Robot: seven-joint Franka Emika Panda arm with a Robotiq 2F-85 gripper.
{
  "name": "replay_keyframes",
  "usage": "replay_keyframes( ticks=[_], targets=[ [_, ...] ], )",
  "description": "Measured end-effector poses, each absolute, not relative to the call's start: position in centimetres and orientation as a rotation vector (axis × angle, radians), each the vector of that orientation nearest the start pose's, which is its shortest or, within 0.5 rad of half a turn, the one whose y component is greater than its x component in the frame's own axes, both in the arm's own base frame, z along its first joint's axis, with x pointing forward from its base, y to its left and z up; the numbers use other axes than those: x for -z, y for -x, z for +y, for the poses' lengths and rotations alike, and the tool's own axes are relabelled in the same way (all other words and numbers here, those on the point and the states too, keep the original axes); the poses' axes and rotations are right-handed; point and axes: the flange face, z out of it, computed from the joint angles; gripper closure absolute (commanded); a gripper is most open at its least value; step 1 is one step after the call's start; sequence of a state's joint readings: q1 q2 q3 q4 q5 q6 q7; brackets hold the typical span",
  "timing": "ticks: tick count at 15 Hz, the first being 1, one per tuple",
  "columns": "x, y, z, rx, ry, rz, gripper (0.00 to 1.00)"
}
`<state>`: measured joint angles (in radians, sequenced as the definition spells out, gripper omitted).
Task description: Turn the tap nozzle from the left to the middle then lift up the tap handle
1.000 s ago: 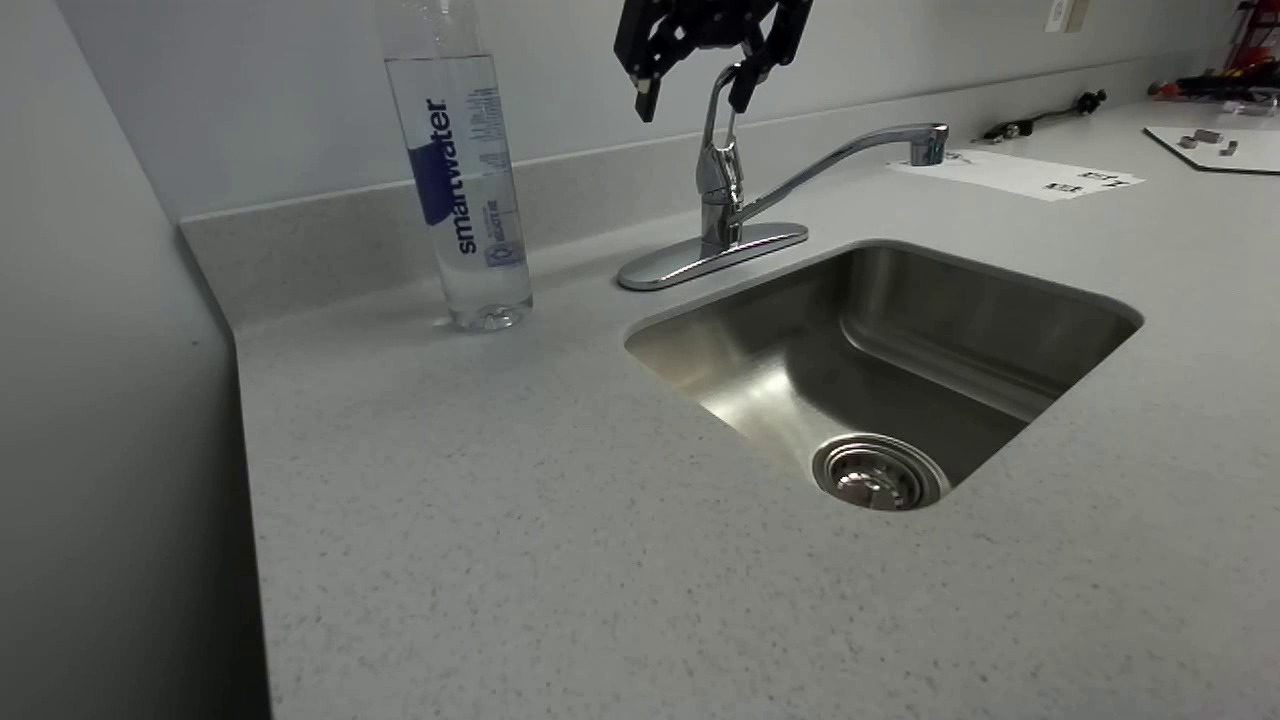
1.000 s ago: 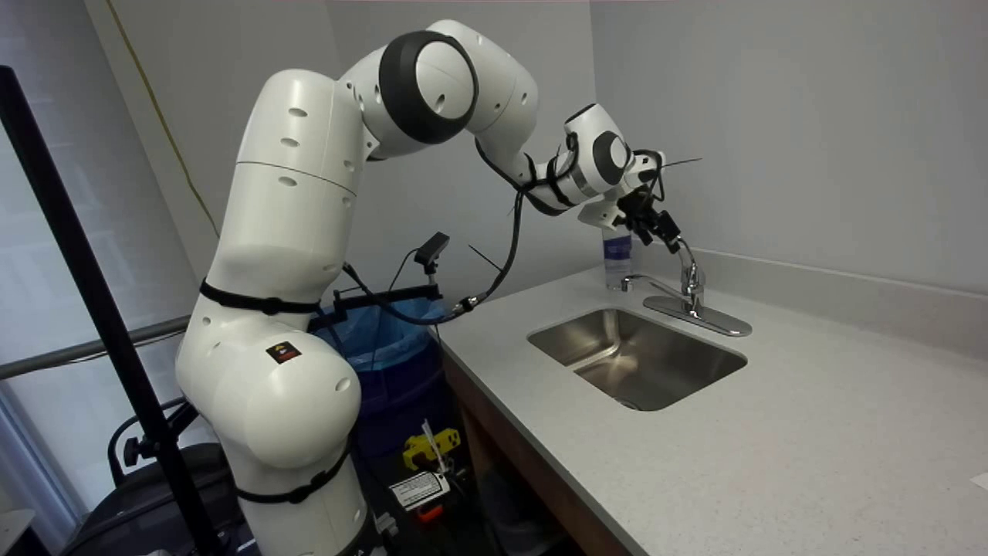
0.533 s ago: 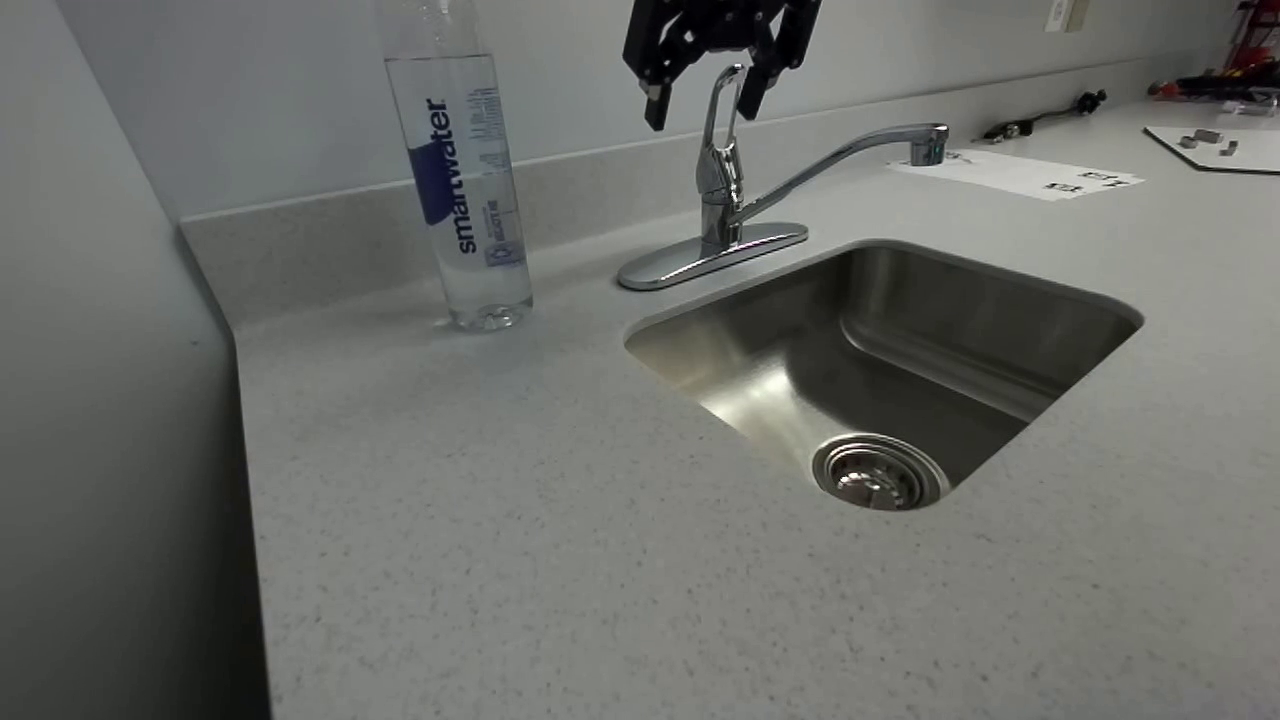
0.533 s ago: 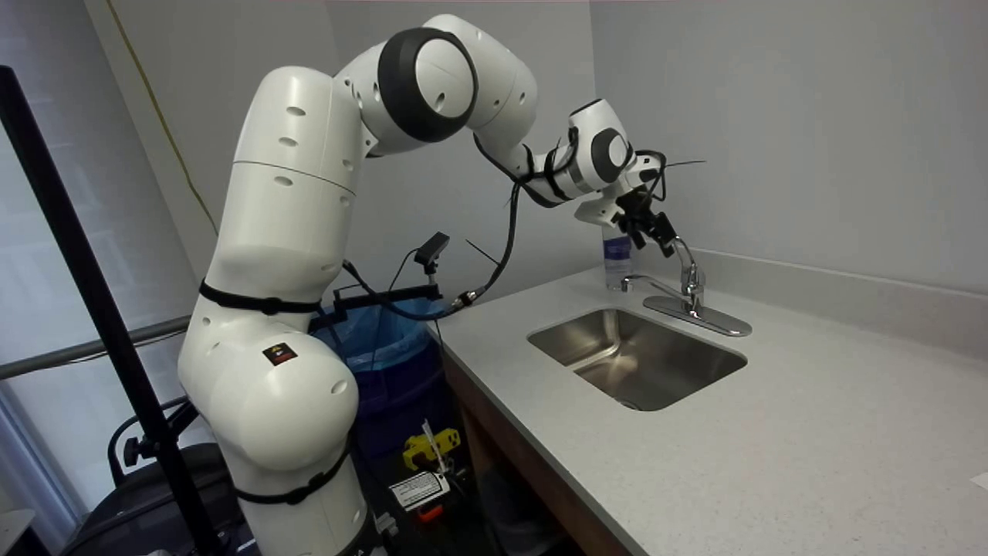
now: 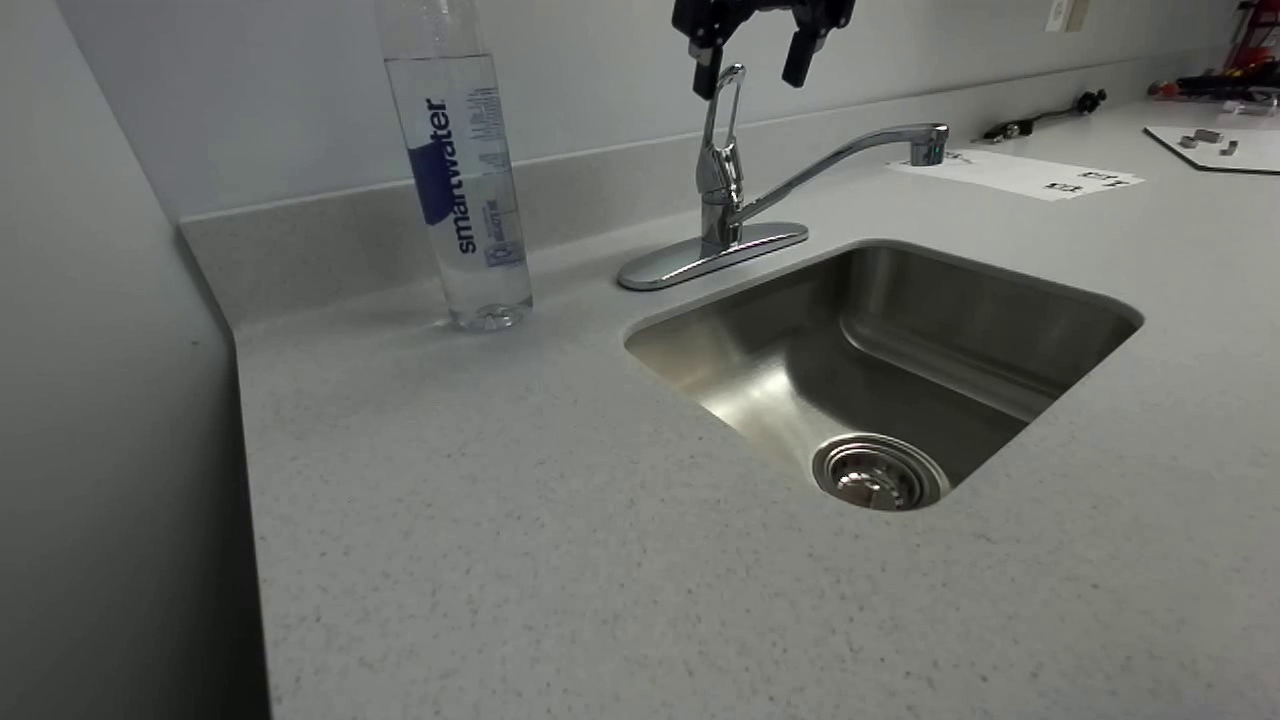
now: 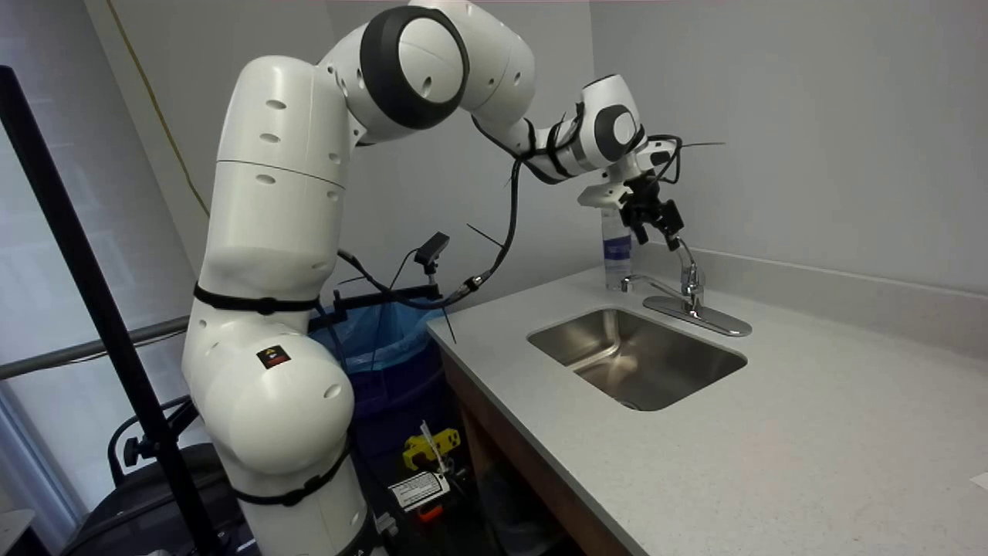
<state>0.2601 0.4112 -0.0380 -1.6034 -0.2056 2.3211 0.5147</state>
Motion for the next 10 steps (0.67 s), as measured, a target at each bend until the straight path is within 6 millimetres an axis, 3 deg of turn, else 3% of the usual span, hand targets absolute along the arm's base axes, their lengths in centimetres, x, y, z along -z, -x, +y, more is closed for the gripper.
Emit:
replay_keyframes(
  ticks=[5,10],
  targets=[
    [-46.9,-67.9,12.9,0.636,3.115,0.304,0.00],
    [-51.8,-66.1,11.8,0.724,3.074,0.323,0.00]
  ],
)
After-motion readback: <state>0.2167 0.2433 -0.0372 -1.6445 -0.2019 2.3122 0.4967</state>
